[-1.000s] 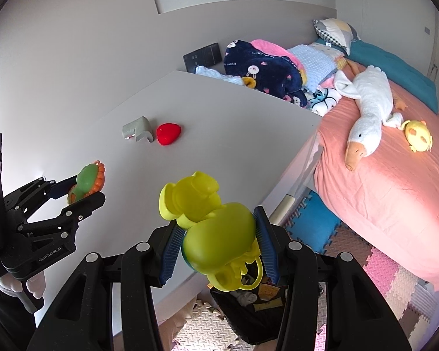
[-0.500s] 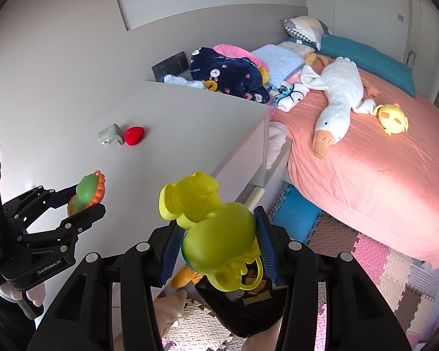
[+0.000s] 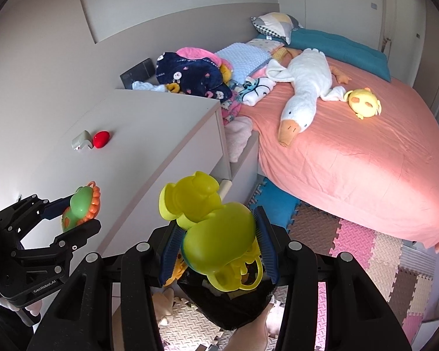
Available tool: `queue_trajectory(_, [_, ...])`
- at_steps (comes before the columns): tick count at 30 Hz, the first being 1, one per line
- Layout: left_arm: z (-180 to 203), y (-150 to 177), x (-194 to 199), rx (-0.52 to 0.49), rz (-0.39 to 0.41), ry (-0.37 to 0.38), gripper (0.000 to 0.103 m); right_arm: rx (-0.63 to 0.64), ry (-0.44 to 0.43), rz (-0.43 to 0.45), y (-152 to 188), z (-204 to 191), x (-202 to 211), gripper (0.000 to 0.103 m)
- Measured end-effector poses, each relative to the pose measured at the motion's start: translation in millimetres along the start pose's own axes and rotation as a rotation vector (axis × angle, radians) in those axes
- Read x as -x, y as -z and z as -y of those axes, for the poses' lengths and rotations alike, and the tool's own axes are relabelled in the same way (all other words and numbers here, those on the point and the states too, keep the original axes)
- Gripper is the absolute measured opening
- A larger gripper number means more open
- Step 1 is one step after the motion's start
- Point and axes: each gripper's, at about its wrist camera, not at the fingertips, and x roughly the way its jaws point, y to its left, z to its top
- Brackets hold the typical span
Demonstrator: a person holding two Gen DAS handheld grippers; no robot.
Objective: Collect trash
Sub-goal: 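Lift and carry the seahorse and yellow frog toy over the bin with both tools, then open both tools to drop the seahorse and yellow toy into the bin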
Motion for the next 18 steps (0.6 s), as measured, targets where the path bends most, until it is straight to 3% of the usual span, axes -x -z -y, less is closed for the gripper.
queue_trajectory(15, [48,1,-19,-0.094,-0.064,0.053,0.051,-0.054,0.046,-0.027,6,37,-4,0.051])
queue_trajectory(16, [49,2,-20,-0.096,-0.070,0.049,0.063,-0.049,0.062,-0.034,5,35,-6,0.060])
queue_trajectory(17, [49,2,-20,-0.096,-0.067,0.037,0.082,-0.044,0.082,-0.034,3,34,-7,0.066])
queue_trajectory(18, [48,3,-18,-0.095,-0.056,0.020,0.088,-0.038,0.099,-0.023,2,32,-7,0.074])
